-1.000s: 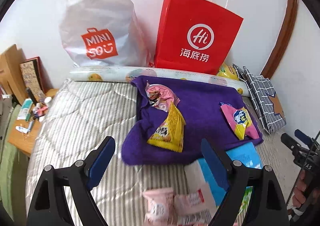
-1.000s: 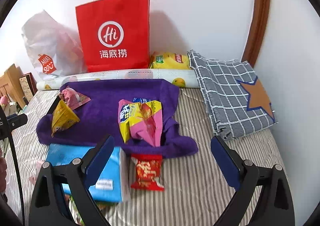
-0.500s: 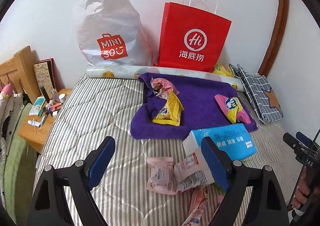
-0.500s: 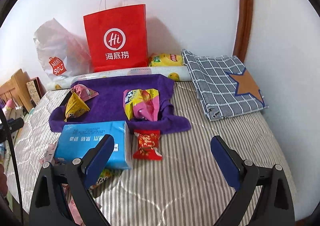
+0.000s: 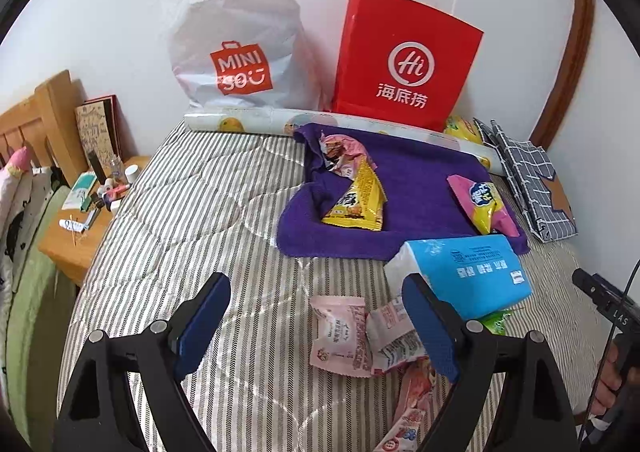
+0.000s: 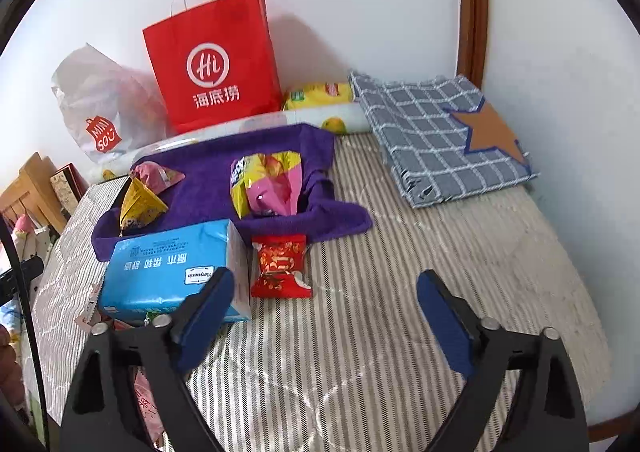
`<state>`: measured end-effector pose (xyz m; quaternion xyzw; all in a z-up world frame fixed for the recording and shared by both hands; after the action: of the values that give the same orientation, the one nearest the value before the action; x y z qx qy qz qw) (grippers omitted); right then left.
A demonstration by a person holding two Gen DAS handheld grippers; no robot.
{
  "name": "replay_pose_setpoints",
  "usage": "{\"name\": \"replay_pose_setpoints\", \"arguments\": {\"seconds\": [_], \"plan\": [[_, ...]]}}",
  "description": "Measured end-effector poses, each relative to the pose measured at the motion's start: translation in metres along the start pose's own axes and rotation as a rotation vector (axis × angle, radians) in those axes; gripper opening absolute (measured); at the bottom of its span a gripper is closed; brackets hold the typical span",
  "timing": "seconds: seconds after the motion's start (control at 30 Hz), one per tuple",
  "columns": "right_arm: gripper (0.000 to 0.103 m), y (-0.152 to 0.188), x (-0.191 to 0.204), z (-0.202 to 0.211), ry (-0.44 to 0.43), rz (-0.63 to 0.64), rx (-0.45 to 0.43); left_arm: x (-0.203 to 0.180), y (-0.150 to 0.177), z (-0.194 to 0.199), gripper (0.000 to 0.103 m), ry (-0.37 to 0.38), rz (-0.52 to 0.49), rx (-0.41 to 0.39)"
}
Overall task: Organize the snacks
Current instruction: 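Reach down and grasp the red-and-gold snack packet with the right tool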
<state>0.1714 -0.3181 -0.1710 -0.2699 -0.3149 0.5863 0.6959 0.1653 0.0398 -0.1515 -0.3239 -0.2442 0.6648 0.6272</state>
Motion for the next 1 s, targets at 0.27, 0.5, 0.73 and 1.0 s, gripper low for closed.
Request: {"name": "replay_pose_setpoints", "arguments": {"seconds": [0.27,0.5,0.73,1.0], "plan": [[0.066,0.012,0.009,-0.032,-0.038,0.018,0.057,0.011,0.004,-0.019,0.087,-0.026,0.003,0.035],[0.058,0.018,0.016,-0.048,-0.058,0.031,0.079,0.013,0.009,-0.027,0.087,-0.025,0.004,0.055],[0.048,0.020,0.022,-0.060,-0.091,0.039,0.097,0.014,0.010,-0.030,0.087,-0.030,0.000,0.059],[0.044,0.019,0.027,-0.075,-0.112,0.039,0.113,0.014,0.009,-0.037,0.087,-0.022,-0.007,0.067]]}}
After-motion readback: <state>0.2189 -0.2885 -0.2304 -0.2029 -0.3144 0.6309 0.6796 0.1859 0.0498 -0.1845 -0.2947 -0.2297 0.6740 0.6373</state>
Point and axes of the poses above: each gripper's, at about its wrist camera, not at the fingertips, and z roughly against the way its jaws point, x to its left, y to its underside, the point moved 6 cm from there along -z, roughly the way its jaws point, and after that the axes turned 6 degrees about -x, right-handed, at the moved point
